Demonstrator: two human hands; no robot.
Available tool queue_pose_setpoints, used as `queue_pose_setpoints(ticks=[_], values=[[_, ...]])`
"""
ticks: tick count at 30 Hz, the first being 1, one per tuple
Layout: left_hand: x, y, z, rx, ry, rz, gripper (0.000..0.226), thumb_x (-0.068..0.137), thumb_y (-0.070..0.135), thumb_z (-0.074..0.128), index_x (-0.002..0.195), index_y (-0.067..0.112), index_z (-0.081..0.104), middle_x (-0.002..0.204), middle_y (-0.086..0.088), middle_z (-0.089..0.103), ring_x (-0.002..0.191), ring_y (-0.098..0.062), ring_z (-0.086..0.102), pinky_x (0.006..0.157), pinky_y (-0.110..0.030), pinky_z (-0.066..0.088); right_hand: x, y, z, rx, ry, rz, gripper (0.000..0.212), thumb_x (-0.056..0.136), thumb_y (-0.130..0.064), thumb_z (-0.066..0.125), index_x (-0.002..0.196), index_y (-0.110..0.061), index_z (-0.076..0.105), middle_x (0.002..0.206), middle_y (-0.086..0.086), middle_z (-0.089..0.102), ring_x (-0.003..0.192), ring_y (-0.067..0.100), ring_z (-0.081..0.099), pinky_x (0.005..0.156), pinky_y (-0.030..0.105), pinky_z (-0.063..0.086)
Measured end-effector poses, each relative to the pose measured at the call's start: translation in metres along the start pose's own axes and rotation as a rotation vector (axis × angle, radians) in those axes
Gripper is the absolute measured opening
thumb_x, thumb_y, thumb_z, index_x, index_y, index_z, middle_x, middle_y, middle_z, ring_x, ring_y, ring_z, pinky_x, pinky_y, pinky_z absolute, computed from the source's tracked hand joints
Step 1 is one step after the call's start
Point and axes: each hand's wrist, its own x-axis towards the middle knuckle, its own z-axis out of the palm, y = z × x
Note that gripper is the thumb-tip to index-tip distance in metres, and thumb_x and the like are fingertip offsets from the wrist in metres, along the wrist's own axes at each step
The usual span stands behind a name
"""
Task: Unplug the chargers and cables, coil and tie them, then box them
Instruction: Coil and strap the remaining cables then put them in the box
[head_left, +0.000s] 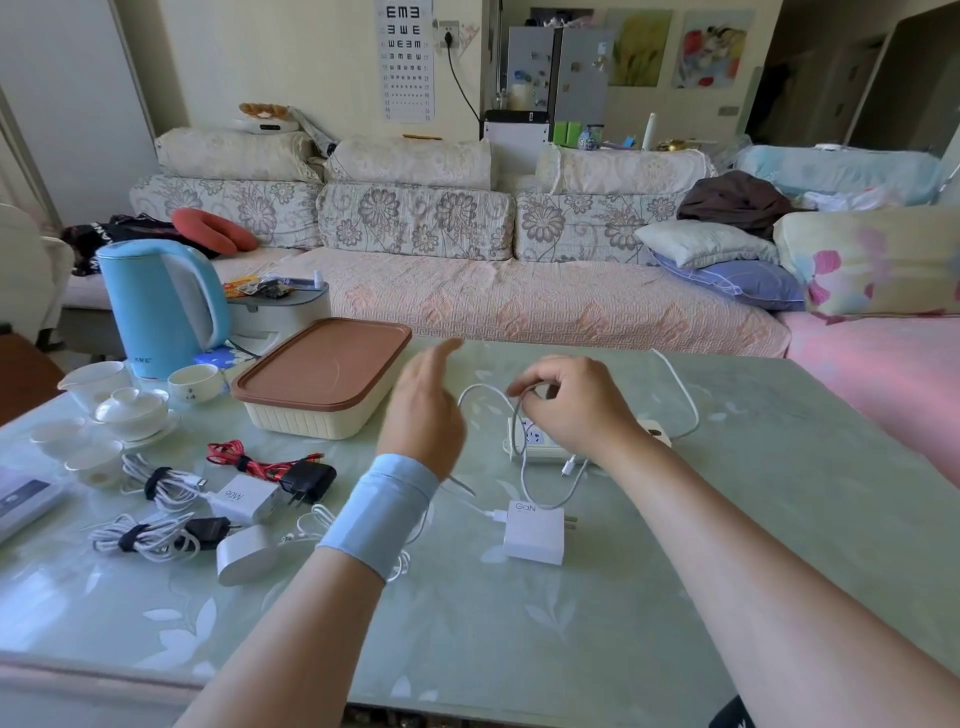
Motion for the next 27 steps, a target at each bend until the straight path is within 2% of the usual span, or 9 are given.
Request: queue_pose_setpoints(ticks=[4, 7, 10, 12, 16, 19, 21, 24, 27], values=[[-0.01, 0.032, 0.013, -0.184, -0.24, 0.065, 0.031, 0.095, 0.016, 0.052, 0.126, 0.016, 0.056, 0.107, -0.002, 0.068, 0.094, -0.019, 0.064, 0.087, -0.027, 0.046, -0.001, -0.005, 0.003, 0.159, -0.066, -0.01, 0.019, 0.08, -0.011, 0.072, 0.087, -0.027, 0.078, 0.069, -0.022, 0.07, 0.059, -0.01, 0.058, 0.065, 0.02, 0.044], [-0.006, 0.025, 0.013, -0.121, -0.398, -0.15, 0.02, 0.097, 0.034, 0.051, 0.11, 0.022, 0.061, 0.078, -0.001, 0.063, 0.077, -0.024, 0.06, 0.069, -0.029, 0.04, -0.001, 0.0, 0.001, 0.143, -0.006, 0.052, 0.011, 0.075, -0.018, 0.077, 0.076, -0.024, 0.068, 0.064, -0.009, 0.068, 0.057, 0.006, 0.061, 0.06, 0.029, 0.049], [0.005, 0.013, -0.002, 0.035, -0.275, -0.223, 0.027, 0.098, 0.035, 0.047, 0.078, 0.025, 0.063, 0.063, 0.002, 0.054, 0.074, -0.029, 0.056, 0.063, -0.03, 0.036, 0.001, 0.012, -0.007, 0.046, -0.028, 0.157, 0.02, 0.076, -0.033, 0.081, 0.073, -0.021, 0.065, 0.061, -0.006, 0.07, 0.057, 0.006, 0.063, 0.063, 0.028, 0.049], [0.008, 0.004, -0.009, 0.083, -0.114, -0.282, 0.03, 0.097, 0.036, 0.046, 0.074, 0.023, 0.061, 0.058, 0.004, 0.05, 0.07, -0.027, 0.053, 0.062, -0.031, 0.037, 0.002, 0.015, -0.009, -0.007, -0.101, 0.2, 0.016, 0.079, -0.031, 0.078, 0.074, -0.02, 0.067, 0.06, -0.008, 0.071, 0.055, 0.001, 0.061, 0.063, 0.025, 0.047], [0.007, -0.004, -0.014, -0.082, 0.301, -0.459, 0.03, 0.098, 0.031, 0.037, 0.08, 0.017, 0.056, 0.064, 0.003, 0.05, 0.07, -0.026, 0.047, 0.06, -0.03, 0.029, 0.002, 0.015, -0.005, -0.176, -0.223, 0.238, 0.01, 0.084, -0.03, 0.067, 0.076, -0.024, 0.07, 0.064, -0.017, 0.071, 0.059, -0.004, 0.056, 0.063, 0.024, 0.045], [0.015, -0.017, -0.031, -0.23, 0.599, -0.669, 0.028, 0.102, 0.022, 0.035, 0.083, 0.014, 0.055, 0.068, 0.001, 0.049, 0.074, -0.022, 0.044, 0.063, -0.026, 0.027, -0.002, 0.026, -0.005, -0.209, -0.329, 0.293, 0.02, 0.085, -0.033, 0.068, 0.073, -0.018, 0.073, 0.061, -0.011, 0.071, 0.056, 0.002, 0.054, 0.059, 0.023, 0.041], [0.014, -0.033, -0.038, -0.168, 0.522, -0.762, 0.03, 0.102, 0.025, 0.034, 0.087, 0.016, 0.059, 0.081, -0.004, 0.058, 0.078, -0.024, 0.048, 0.067, -0.026, 0.03, -0.005, 0.031, -0.005, -0.056, -0.376, 0.342, 0.027, 0.09, -0.032, 0.066, 0.072, -0.014, 0.072, 0.057, -0.005, 0.069, 0.056, 0.01, 0.057, 0.059, 0.023, 0.042], [0.008, -0.046, -0.033, 0.094, 0.174, -0.826, 0.027, 0.096, 0.02, 0.04, 0.109, 0.021, 0.064, 0.114, -0.012, 0.062, 0.101, -0.032, 0.053, 0.086, -0.037, 0.04, -0.003, 0.024, 0.002, 0.083, -0.341, 0.332, 0.031, 0.096, -0.035, 0.059, 0.074, -0.018, 0.071, 0.055, -0.002, 0.064, 0.052, 0.016, 0.058, 0.061, 0.024, 0.045], [0.003, -0.036, -0.021, 0.441, 0.053, -0.473, 0.061, 0.076, 0.006, 0.047, 0.135, 0.022, 0.049, 0.135, -0.011, 0.047, 0.123, -0.034, 0.04, 0.103, -0.041, 0.03, -0.001, 0.013, 0.009, -0.104, -0.343, 0.247, 0.036, 0.098, -0.043, 0.052, 0.074, -0.023, 0.07, 0.064, -0.001, 0.057, 0.06, 0.016, 0.052, 0.062, 0.027, 0.04]])
